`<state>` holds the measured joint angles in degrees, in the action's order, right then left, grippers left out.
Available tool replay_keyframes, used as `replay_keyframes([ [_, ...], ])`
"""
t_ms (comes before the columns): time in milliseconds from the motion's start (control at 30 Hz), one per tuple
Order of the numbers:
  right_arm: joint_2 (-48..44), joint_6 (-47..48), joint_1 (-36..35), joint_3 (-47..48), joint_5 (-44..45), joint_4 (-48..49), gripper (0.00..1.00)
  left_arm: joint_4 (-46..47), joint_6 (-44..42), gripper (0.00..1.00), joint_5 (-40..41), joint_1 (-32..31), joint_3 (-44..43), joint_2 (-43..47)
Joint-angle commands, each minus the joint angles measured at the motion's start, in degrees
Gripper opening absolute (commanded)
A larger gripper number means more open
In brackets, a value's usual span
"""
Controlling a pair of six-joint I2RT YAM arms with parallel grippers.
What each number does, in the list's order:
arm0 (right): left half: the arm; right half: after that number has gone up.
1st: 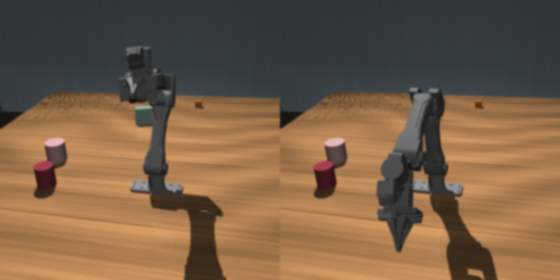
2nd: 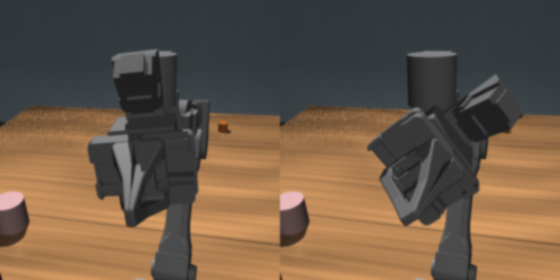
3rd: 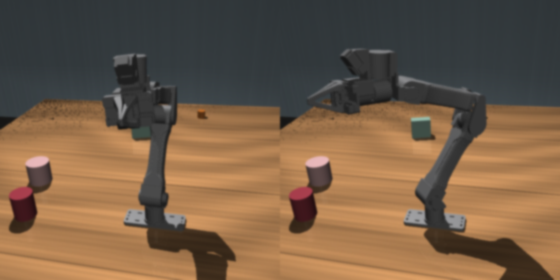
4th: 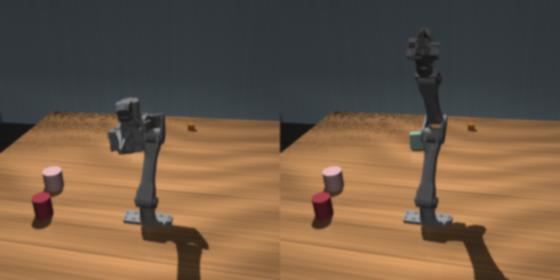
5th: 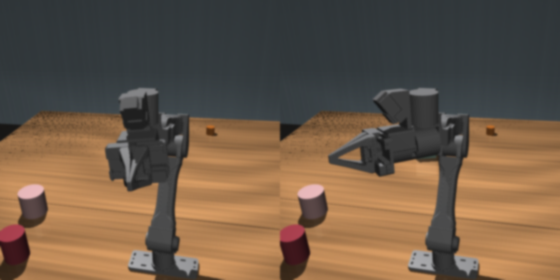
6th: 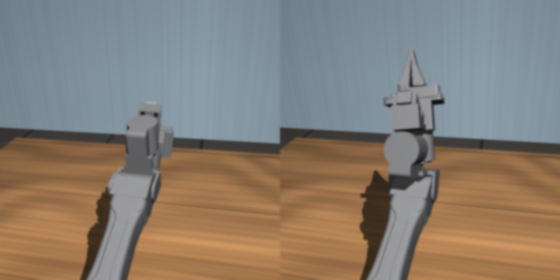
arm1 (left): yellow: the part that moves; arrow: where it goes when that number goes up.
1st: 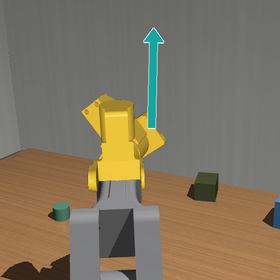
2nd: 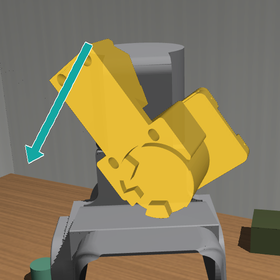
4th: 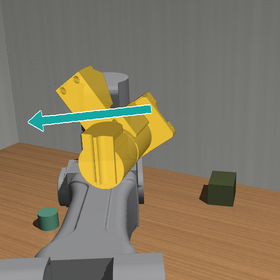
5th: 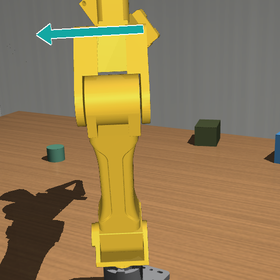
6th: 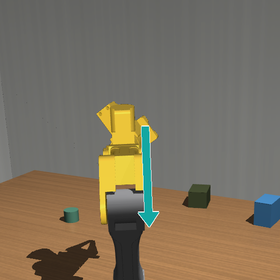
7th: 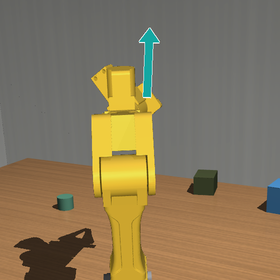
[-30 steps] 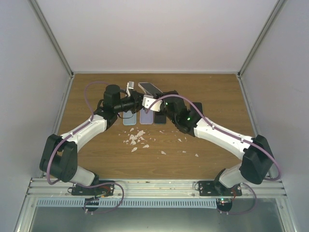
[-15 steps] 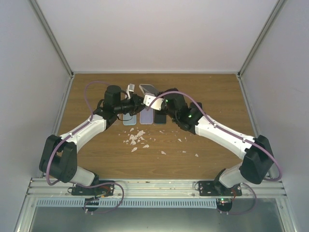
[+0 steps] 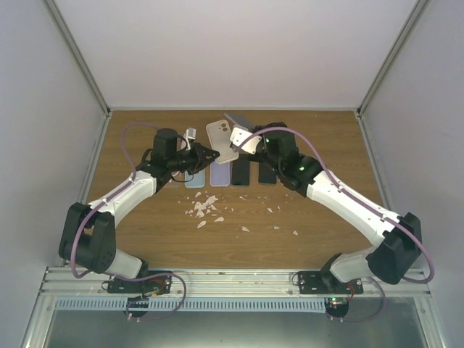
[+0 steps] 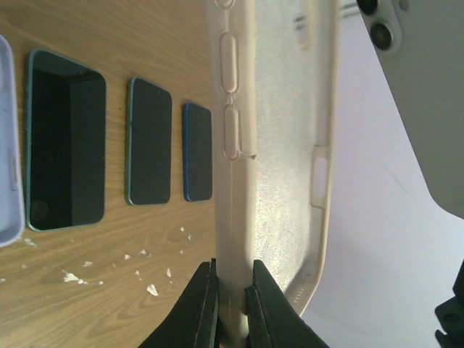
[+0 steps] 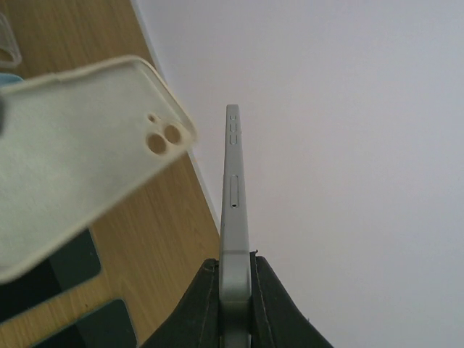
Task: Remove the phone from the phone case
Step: Remove the phone case from the phone, then place the phone case at the center of the board.
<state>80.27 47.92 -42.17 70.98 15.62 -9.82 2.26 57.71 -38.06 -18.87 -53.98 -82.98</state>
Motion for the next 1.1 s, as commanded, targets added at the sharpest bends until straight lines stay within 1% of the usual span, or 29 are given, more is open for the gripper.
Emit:
replay_keyframes([
  [0,-4.05,-0.87,1.25,1.05,1.64,0.41,0.01,0.83,-4.12,0.0,1.37,1.48,0.4,1.95],
  [233,-7.38,-0.35,2.47,1.06,1.05,-2.05,0.0,-1.27,-11.15,0.0,1.42,2.49,-1.22,2.72],
  [300,-8.4,-0.16,3.16,0.69,0.94,-2.46,0.0,-1.81,-14.35,0.0,0.98,2.98,-1.9,2.89],
  [433,-10.39,0.08,4.87,-0.48,0.87,-3.52,0.0,-6.26,-23.47,0.0,-1.67,4.7,-5.01,3.05],
  [567,-12.56,-0.23,7.01,-2.02,0.6,-4.48,0.0,-14.4,-35.26,0.0,-4.76,7.07,-10.21,2.34],
  [667,-13.8,-0.58,8.93,-2.91,0.26,-5.03,0.01,-20.87,-44.38,0.0,-7.72,9.37,-13.31,1.87],
  [733,-14.39,-0.9,9.85,-3.18,0.09,-5.38,0.01,-24.67,-48.74,0.0,-8.38,11.59,-15.06,2.01],
  [833,-15.38,-0.6,10.85,-4.17,-0.06,-5.59,0.01,-30.89,-56.02,0.0,-5.06,14.08,-17.47,2.49],
  [933,-16.39,0.38,11.49,-5.91,0.1,-4.94,0.0,-34.75,-62.57,0.0,-3.2,17.85,-17.11,4.05],
  [1067,-17.01,0.1,12.62,-6.76,-0.58,-5.19,0.0,-38.84,-69.8,0.0,-5.49,25.24,-15.11,5.46],
])
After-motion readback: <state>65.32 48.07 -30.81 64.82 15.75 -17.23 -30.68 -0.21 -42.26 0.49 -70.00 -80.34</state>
